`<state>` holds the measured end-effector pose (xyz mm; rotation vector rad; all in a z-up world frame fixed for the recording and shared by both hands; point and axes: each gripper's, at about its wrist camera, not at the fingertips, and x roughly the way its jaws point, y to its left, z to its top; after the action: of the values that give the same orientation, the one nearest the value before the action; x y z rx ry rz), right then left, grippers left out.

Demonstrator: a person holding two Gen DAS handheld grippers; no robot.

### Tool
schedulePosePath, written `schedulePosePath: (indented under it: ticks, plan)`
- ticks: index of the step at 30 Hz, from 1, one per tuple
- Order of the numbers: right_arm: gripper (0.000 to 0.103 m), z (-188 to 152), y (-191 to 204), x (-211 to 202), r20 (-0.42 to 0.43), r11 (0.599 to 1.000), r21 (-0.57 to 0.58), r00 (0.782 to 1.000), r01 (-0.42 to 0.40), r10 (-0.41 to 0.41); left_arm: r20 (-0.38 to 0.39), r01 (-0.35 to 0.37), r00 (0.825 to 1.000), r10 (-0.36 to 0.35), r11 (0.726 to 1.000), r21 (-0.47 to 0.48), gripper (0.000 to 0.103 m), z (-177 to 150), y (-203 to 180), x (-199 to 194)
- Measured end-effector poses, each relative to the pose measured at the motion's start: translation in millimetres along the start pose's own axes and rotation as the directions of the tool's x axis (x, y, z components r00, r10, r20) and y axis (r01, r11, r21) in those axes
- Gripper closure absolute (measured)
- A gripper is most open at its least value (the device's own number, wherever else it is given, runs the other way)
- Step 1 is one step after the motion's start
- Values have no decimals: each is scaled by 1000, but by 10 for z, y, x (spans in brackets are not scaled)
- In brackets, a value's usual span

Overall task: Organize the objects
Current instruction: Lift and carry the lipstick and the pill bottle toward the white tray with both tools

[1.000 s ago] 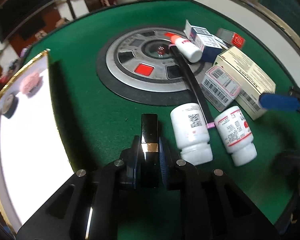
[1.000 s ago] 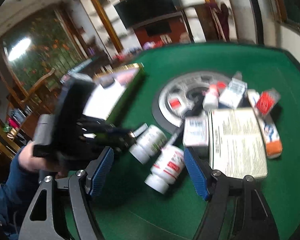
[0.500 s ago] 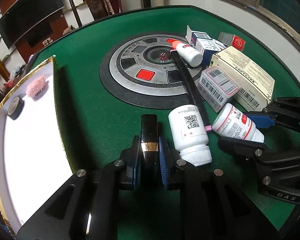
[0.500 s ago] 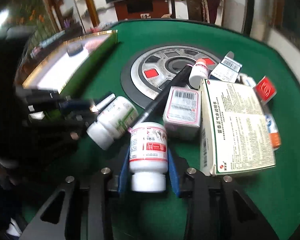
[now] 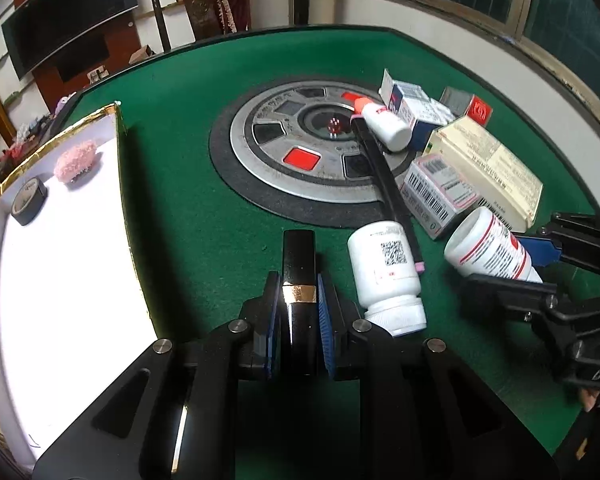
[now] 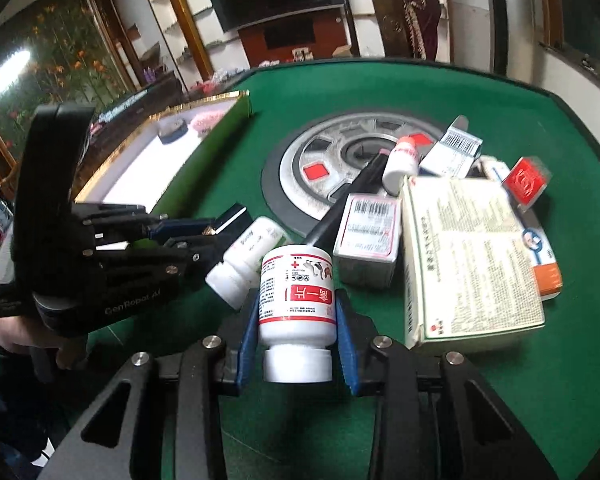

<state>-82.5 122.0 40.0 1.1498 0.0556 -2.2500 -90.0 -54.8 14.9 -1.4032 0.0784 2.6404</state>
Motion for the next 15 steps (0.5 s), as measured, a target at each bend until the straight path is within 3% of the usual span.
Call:
schedulePosePath:
  ticks: [15]
  plan:
    - [68,62,35,38,30,1000,9,999,-23,23,56,34,998,-32,998,-44,86,66,182,-211]
